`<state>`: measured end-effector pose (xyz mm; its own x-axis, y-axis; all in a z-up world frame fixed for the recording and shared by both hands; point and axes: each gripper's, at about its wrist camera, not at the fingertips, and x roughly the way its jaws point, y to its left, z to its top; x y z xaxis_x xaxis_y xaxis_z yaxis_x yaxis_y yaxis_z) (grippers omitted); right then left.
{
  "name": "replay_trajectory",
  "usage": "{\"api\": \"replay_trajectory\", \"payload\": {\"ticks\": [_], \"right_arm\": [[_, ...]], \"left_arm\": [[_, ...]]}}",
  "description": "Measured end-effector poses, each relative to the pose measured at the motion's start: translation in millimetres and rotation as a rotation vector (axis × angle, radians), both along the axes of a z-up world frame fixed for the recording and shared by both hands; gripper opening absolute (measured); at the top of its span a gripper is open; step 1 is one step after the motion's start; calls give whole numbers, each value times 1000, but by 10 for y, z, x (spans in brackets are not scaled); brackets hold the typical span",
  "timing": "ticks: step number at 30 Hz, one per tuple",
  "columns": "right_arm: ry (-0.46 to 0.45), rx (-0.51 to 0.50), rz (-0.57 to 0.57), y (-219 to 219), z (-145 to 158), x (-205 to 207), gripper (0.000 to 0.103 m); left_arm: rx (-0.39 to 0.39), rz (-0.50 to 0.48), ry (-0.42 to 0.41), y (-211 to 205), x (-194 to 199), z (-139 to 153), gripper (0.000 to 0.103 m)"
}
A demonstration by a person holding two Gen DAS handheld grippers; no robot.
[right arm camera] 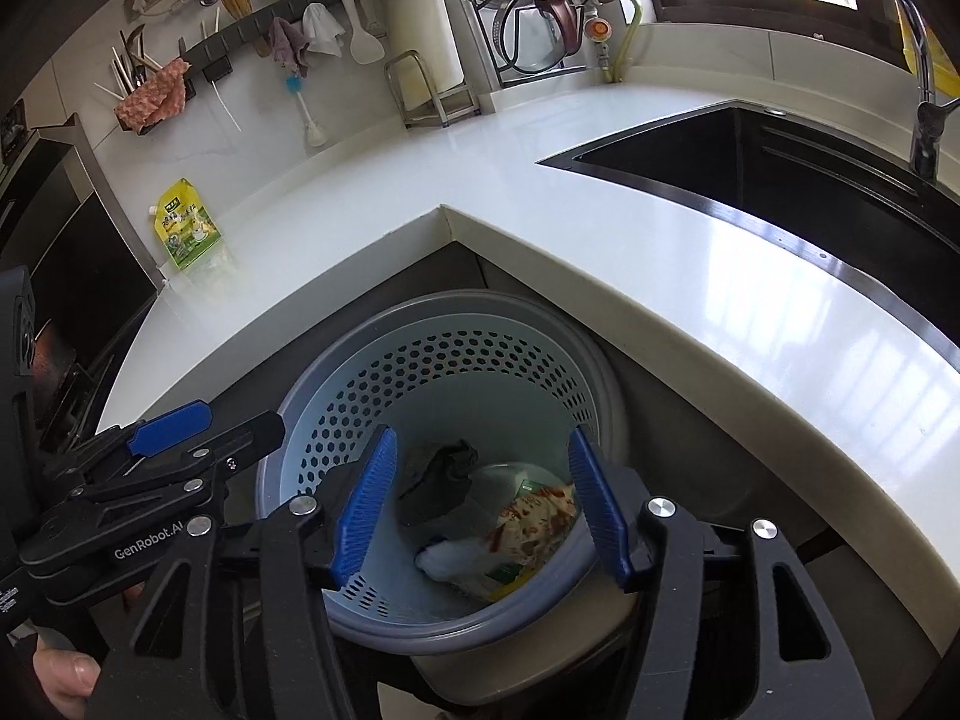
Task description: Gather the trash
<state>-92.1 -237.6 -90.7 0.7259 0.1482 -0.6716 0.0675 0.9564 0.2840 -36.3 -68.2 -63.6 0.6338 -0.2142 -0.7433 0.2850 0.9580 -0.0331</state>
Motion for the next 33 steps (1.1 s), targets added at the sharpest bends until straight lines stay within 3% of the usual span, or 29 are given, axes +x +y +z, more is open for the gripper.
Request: {"api": "replay_trajectory", "payload": {"ticks": [15, 30, 33], "right_arm": [[-1, -2, -2, 29, -4, -17, 59], [-12, -19, -6, 37, 15, -16, 65], [-17, -25, -13, 48, 21, -24, 70]], "left_arm": [[-9, 15, 2, 43, -7, 0, 75], [-16, 32, -34, 97, -41, 97, 91], [-18, 34, -37, 106, -40, 105, 93]]}}
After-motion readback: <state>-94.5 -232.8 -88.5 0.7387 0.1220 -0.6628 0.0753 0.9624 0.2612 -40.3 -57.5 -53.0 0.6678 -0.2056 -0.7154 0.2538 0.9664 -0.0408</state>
